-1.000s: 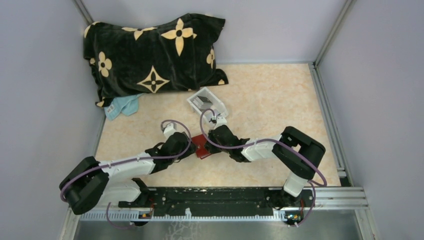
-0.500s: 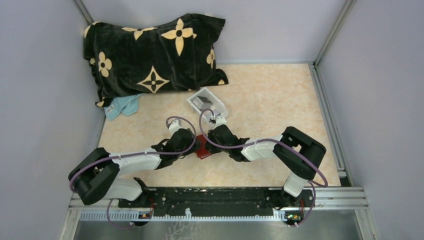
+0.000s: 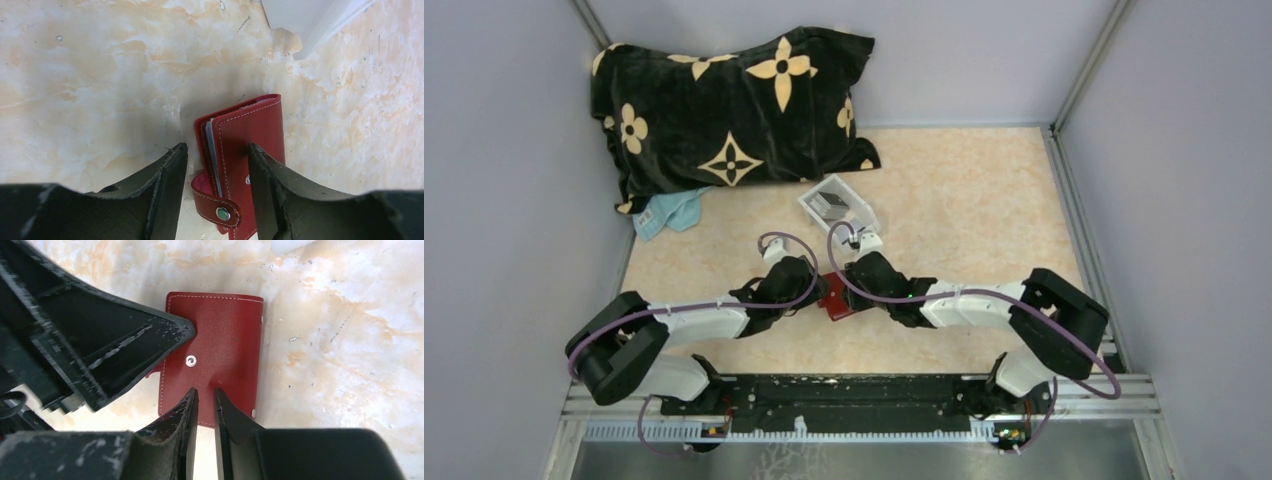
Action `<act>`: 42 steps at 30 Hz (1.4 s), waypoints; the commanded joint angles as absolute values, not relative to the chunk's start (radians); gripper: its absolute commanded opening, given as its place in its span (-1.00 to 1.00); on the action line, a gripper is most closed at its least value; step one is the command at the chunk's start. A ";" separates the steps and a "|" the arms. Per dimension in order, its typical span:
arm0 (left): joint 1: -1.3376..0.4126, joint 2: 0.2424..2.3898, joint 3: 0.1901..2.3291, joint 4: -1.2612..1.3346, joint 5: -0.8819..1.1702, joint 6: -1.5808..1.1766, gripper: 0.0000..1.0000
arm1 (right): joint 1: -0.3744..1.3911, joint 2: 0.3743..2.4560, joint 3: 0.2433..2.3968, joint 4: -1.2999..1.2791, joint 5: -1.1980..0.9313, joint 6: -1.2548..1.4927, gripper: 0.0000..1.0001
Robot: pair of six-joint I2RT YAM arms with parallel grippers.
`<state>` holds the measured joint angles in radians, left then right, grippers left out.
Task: Put the credit cards into the card holder
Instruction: Close the card holder at the center of the board, then adjust the card holder at the center of the board.
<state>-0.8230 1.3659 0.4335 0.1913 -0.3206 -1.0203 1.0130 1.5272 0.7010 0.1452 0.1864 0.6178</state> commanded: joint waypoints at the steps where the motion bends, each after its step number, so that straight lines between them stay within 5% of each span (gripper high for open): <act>1: -0.828 1.417 0.383 -0.014 -0.271 -1.015 0.13 | 1.040 1.416 0.702 0.095 0.257 0.597 -0.59; 25: -0.816 1.195 0.489 -0.047 -0.467 -0.774 0.27 | 1.215 1.389 0.618 -0.007 0.414 0.734 -0.64; 32: -0.724 1.264 0.580 0.024 -0.438 -0.635 0.26 | 1.227 1.431 0.631 -0.006 0.425 0.739 -1.00; 42: -0.608 1.476 0.626 0.194 -0.299 -0.578 0.16 | 1.226 1.451 0.637 -0.021 0.444 0.743 -1.00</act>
<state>-0.6205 1.4162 0.6086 0.0948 -0.3737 -0.6117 1.2148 1.4376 0.6155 -0.0315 0.4057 0.7345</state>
